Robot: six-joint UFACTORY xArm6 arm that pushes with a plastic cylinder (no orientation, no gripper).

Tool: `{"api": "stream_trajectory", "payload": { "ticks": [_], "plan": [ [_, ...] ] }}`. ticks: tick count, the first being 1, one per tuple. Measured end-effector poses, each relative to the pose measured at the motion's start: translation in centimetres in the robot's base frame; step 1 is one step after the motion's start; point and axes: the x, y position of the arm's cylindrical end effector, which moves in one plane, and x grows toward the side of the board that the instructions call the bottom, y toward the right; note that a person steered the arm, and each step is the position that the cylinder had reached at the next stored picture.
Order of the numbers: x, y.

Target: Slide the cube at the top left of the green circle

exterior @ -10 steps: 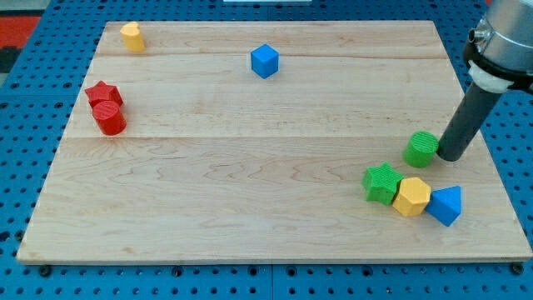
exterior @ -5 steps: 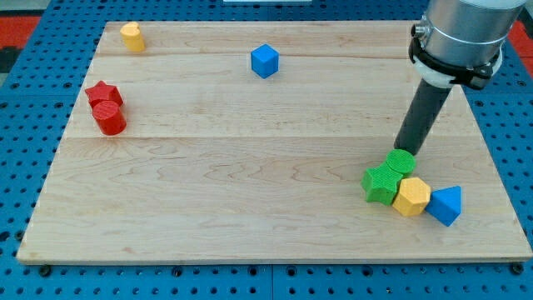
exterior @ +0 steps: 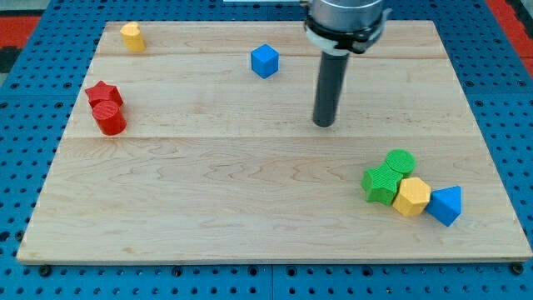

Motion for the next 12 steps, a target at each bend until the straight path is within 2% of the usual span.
{"api": "stream_trajectory", "payload": {
  "ticks": [1, 2, 4, 5, 6, 7, 8, 9, 10, 11, 12],
  "plan": [
    [0.2, -9.6],
    [-1.5, -15.4],
    [-10.6, -14.1],
    [-13.0, -10.8],
    [-10.3, -1.9],
    [-4.8, 2.6],
    [-4.7, 1.4],
    [-7.8, -4.2],
    [-14.1, -4.5],
    [-15.8, 0.3],
    [-9.0, 5.1]
  ]
}}
